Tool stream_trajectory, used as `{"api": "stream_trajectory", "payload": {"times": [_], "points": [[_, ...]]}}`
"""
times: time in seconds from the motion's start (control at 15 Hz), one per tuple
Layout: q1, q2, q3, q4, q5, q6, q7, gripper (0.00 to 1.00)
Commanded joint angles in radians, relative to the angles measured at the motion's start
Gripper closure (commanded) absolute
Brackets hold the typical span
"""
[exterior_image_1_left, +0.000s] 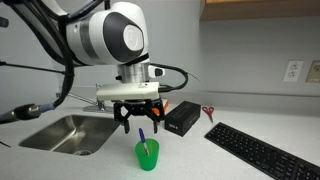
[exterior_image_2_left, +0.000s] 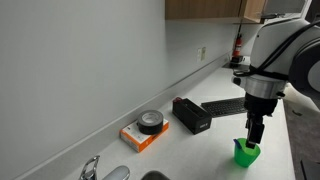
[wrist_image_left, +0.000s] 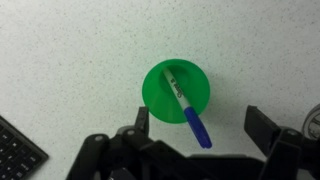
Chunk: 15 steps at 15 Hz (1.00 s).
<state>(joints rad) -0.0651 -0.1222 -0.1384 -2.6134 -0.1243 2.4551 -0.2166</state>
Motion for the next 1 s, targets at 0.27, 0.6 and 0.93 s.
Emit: {"api": "stream_trajectory", "payload": {"times": [0.27, 0.6, 0.93], "points": [[-0.004, 0.091, 0.034, 0.032, -0.006, 0.075, 0.067, 0.0], [-0.006, 0.123, 0.044, 0.045, -0.028, 0.096, 0.096, 0.43], [-0.008, 0.139, 0.042, 0.058, -0.034, 0.108, 0.107, 0.81]]}}
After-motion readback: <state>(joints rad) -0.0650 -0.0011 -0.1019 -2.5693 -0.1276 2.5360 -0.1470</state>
